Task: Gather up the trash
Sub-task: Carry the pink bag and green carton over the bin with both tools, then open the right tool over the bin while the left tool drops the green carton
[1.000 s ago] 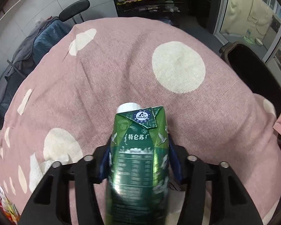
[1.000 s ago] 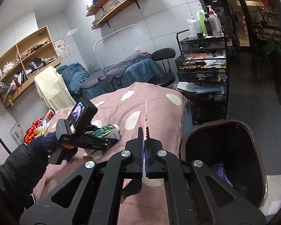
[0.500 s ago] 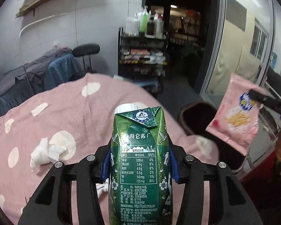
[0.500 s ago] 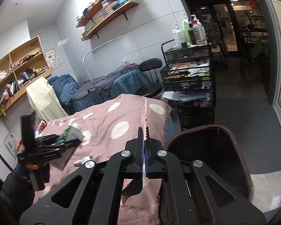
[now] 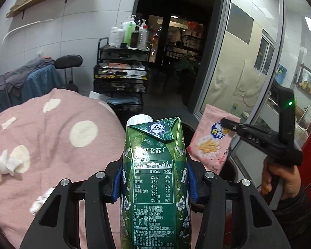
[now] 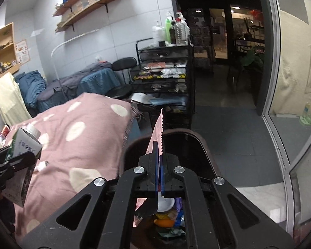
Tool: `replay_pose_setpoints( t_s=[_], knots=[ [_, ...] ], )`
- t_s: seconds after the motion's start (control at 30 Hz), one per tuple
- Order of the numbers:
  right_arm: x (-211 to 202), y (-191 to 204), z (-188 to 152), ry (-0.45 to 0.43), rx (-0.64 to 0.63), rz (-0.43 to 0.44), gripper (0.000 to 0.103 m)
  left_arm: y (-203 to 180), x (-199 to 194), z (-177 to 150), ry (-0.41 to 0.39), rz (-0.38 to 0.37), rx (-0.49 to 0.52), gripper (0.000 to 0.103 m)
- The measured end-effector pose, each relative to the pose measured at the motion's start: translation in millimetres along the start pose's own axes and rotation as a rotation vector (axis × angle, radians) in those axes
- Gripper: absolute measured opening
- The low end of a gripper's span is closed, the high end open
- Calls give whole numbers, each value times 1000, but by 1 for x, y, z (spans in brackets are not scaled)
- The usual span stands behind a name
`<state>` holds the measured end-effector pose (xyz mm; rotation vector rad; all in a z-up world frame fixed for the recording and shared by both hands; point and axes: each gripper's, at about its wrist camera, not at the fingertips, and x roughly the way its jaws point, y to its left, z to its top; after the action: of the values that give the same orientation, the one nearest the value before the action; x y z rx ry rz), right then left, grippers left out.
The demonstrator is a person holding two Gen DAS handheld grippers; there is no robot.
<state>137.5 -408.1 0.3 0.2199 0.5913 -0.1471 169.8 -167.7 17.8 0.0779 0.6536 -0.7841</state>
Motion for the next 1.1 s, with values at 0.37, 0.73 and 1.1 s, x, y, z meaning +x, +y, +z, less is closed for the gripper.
replay_pose_setpoints(
  t_s=[0.37, 0.73, 1.1],
  knots=[
    [51, -15, -34, 135, -19, -61, 2, -29, 29, -1, 36, -49, 19, 48],
    [57, -30, -57, 162, 82, -68, 65, -41, 45, -8, 69, -66, 21, 49],
    [15, -61, -33, 21, 172, -180, 74, -56, 78, -6, 134, -78, 25, 48]
  ],
)
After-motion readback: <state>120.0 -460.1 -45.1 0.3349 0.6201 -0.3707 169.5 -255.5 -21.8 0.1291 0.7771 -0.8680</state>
